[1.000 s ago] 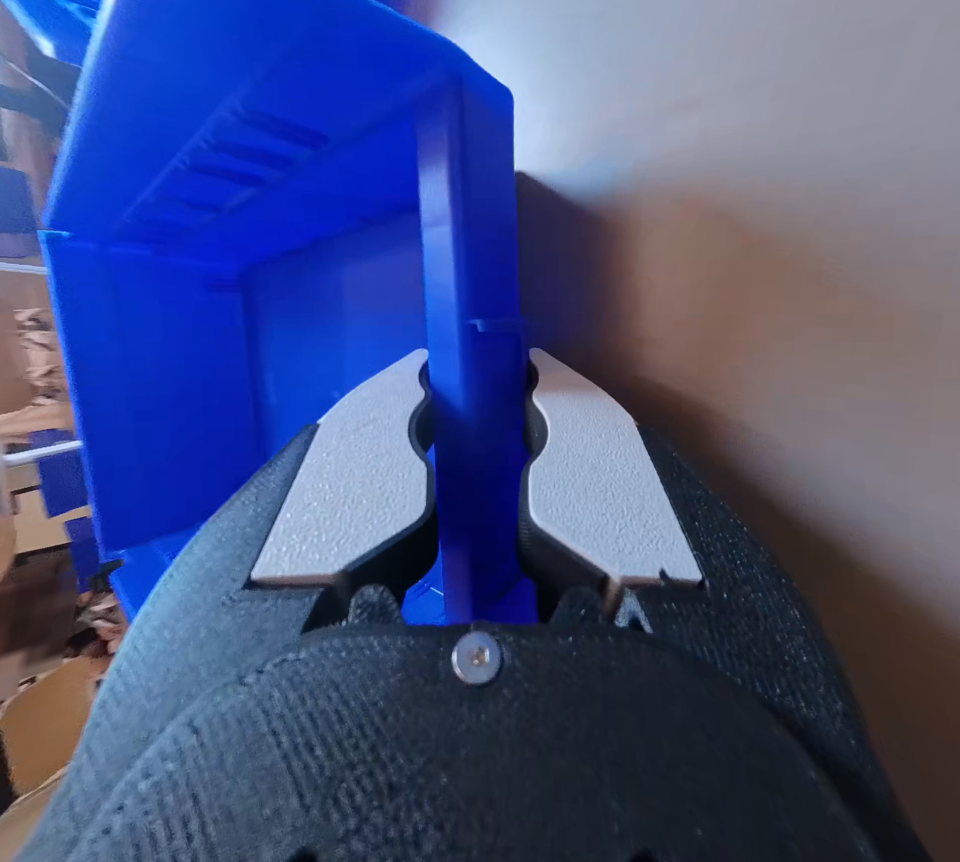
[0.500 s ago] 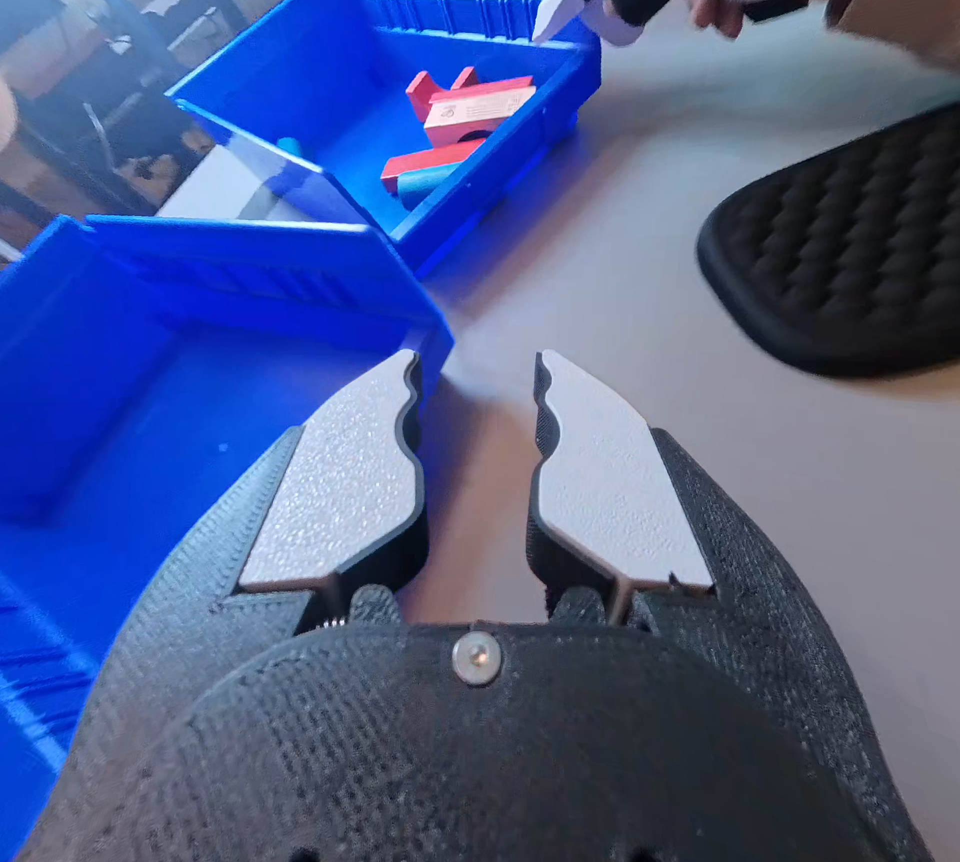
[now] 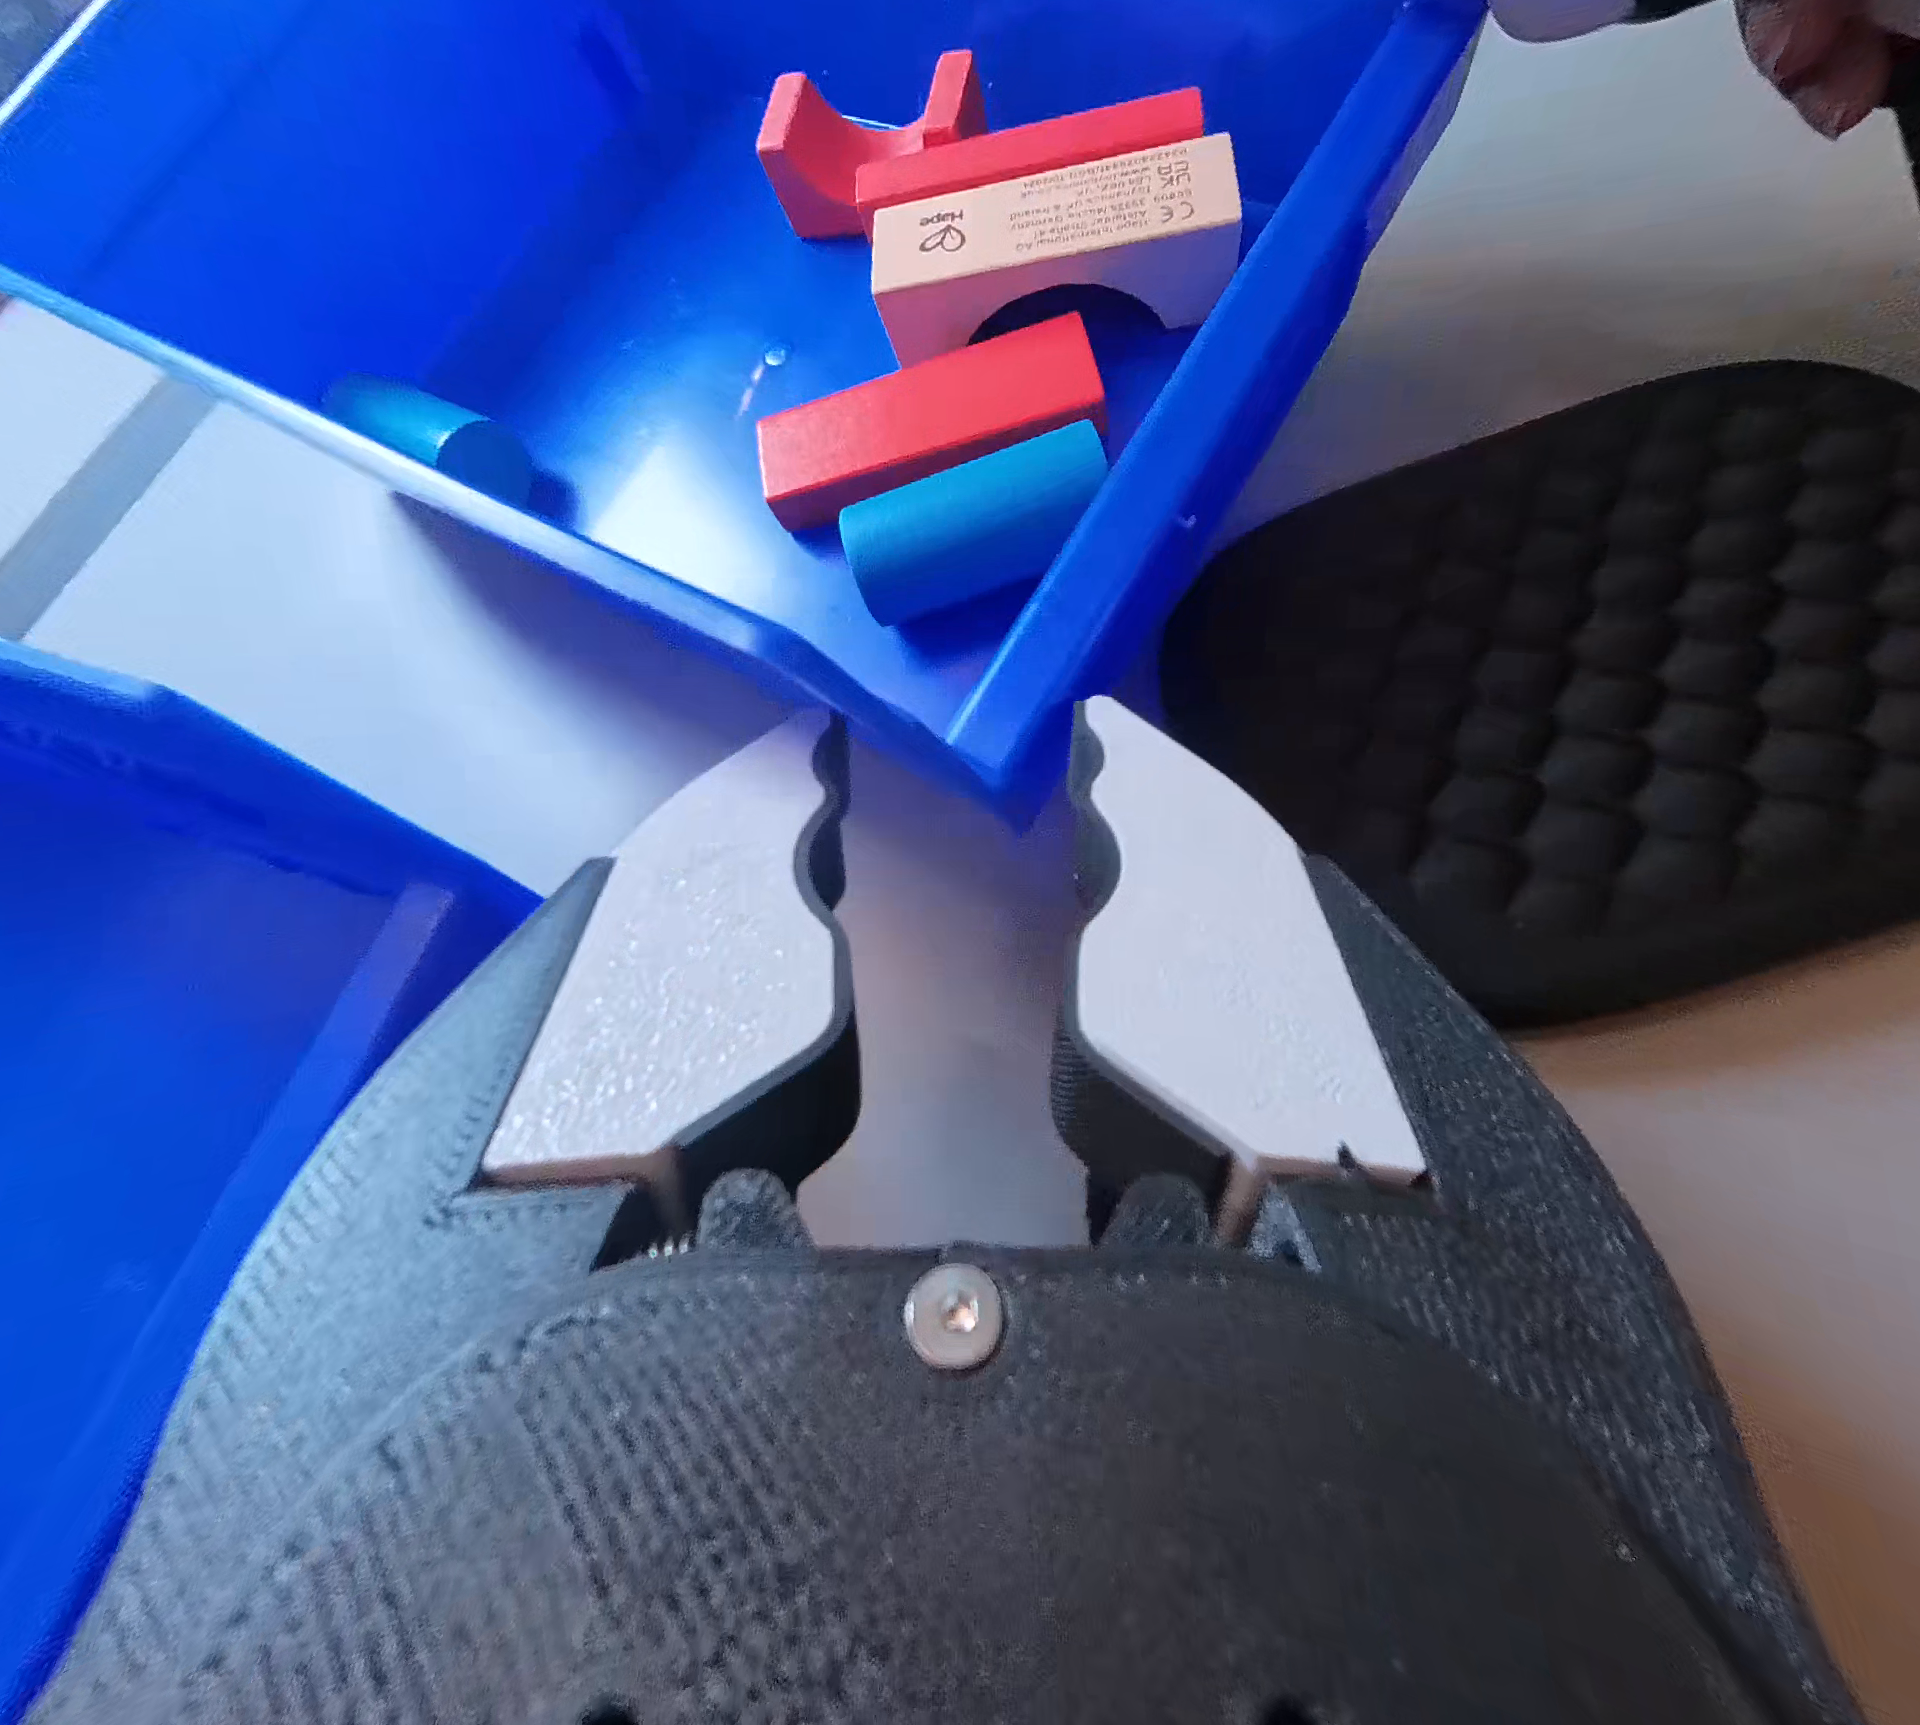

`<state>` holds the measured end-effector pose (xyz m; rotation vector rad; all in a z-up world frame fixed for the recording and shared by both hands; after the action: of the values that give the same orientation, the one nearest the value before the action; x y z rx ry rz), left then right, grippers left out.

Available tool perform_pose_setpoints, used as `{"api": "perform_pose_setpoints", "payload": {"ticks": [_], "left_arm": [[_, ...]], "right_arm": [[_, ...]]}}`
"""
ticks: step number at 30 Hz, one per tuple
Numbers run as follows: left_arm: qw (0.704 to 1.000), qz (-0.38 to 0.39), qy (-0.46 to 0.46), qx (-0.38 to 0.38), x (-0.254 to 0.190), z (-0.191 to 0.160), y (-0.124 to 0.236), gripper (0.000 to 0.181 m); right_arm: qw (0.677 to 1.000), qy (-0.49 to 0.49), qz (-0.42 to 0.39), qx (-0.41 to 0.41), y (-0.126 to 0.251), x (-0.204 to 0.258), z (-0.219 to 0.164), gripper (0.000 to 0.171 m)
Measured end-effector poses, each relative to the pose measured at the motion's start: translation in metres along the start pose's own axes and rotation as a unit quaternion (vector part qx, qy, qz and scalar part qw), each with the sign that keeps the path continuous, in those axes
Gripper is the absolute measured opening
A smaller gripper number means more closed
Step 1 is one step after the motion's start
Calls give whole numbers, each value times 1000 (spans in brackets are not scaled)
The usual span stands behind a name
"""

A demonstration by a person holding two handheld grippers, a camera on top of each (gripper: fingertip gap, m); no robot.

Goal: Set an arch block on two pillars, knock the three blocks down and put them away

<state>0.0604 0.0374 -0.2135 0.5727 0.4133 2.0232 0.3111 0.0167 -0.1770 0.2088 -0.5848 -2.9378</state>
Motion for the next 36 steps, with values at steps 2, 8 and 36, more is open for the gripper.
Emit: {"api": "perform_pose_setpoints", "payload": {"ticks": [2,8,36], "left_arm": [[999,13,-23,-20,-1,8,11,27],[988,81,-89,-96,1,46,76,12],[847,529,55,26,5,-110,399,12]], "right_arm": [[1000,-3,-7,-24,12,-1,8,7],[993,-38,35,-101,38,11,55,7],[886,45,458,-61,-8,387,74,16]]}}
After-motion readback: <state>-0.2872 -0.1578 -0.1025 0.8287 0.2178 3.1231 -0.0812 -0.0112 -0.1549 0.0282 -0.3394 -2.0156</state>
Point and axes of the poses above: each gripper's, where its closed fingertips meet, y back along the fingers, z out of its top, x = y × z across the jaws, the point moved 9 cm from there along y, back along the fingers, and after that the axes turned 4 degrees about -y, right-handed, at the moved point
